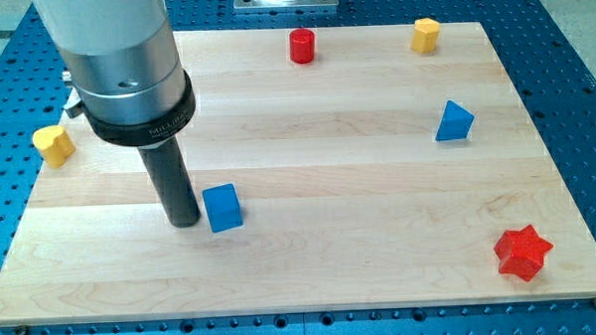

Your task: Move the blue cube horizontal to the red star

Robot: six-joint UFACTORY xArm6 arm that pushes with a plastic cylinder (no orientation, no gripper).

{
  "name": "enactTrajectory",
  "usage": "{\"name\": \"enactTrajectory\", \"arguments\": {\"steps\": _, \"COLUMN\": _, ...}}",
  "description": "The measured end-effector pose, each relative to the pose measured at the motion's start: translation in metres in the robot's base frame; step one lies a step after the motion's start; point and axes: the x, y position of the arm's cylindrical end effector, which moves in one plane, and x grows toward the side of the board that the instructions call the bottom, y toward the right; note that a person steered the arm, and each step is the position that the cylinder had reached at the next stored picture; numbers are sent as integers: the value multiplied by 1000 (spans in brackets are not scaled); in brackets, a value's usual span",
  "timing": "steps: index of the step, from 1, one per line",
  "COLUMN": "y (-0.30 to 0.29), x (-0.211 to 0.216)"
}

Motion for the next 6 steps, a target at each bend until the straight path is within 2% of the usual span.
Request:
{"name": "enactTrajectory", "arguments": {"steps": 1, "y": 11, "x": -16}}
{"name": "enactTrajectory", "arguments": {"steps": 2, "y": 53, "x": -5}}
{"name": "enactTrajectory", "arguments": {"steps": 3, "y": 72, "x": -43}}
{"name": "enactTrajectory", "arguments": {"steps": 4, "y": 77, "x": -10}}
{"name": "enactTrajectory", "arguments": {"steps": 5, "y": 75, "x": 45}}
{"name": "enactTrajectory", "arguments": {"steps": 6, "y": 76, "x": 25}}
